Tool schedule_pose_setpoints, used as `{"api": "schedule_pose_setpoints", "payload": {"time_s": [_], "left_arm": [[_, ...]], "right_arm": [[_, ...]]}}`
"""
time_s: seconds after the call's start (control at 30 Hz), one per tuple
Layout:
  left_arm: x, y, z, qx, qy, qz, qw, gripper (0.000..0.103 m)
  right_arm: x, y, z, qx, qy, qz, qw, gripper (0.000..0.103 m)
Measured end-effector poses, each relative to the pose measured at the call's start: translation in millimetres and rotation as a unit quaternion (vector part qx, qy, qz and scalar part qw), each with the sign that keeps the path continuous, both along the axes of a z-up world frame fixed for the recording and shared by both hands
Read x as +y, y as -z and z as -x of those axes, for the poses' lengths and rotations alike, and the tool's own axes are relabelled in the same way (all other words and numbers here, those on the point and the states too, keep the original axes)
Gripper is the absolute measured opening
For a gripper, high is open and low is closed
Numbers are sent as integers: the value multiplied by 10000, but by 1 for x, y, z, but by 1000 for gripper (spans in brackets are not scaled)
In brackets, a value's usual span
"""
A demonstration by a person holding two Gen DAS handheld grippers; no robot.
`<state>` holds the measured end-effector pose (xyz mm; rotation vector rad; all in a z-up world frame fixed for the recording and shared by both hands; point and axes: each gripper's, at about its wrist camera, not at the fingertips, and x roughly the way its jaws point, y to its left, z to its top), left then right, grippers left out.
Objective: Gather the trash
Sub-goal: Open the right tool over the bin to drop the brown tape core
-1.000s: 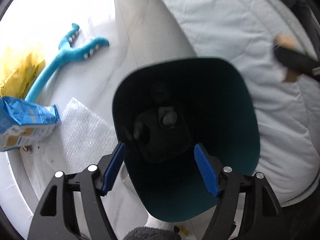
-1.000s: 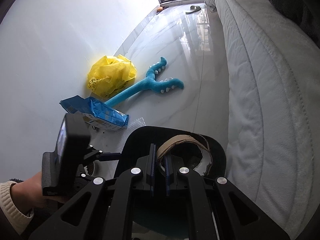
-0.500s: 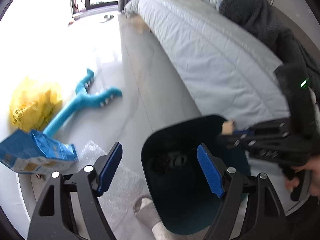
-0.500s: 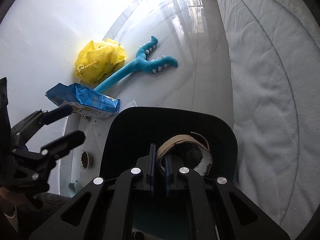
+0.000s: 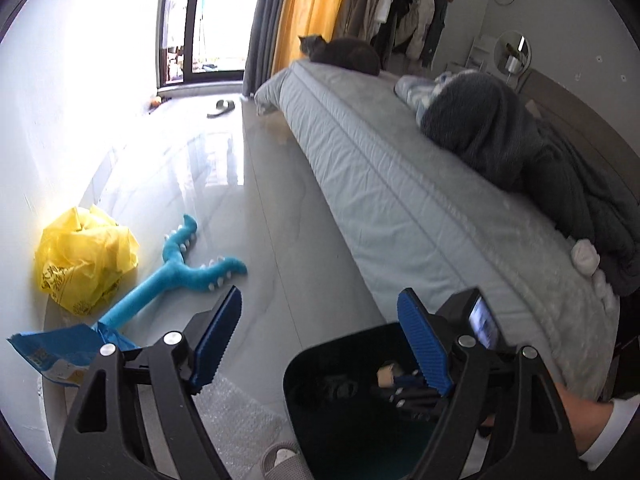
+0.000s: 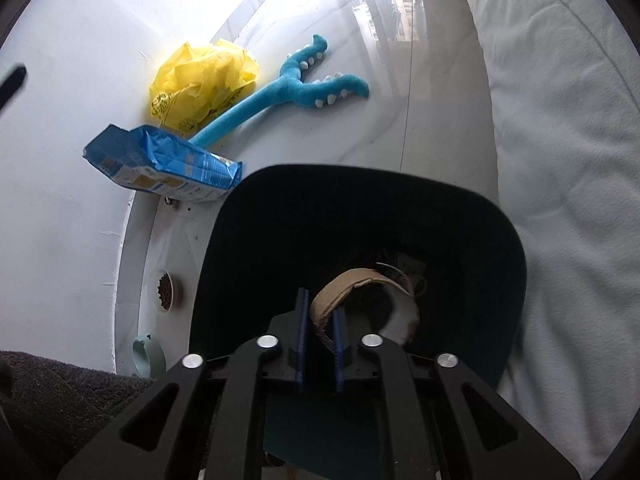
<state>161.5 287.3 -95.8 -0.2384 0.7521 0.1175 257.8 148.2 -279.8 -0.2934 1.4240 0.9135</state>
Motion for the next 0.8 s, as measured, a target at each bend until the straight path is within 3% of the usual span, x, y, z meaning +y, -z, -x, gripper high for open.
{"api": "schedule_pose_setpoints", "payload": {"time_s": [0.03, 0.07, 0.37, 0.8], "left_arm": [[1, -4, 0, -52, -1, -4, 10000, 83], [1, -9, -1, -130, 3, 6, 9999, 83], [-16, -52, -7, -641, 170, -4, 9978, 85], [-57, -84, -20, -945, 416, -177, 9945, 87]], "right_arm": [[0, 0, 1, 11, 5, 1, 10000, 53], [-1, 0, 2, 7, 6, -17, 10000, 59], [-8, -12, 12, 26, -108, -26, 9999, 65], [-40, -92, 13, -714, -153, -798, 9941, 70]]}}
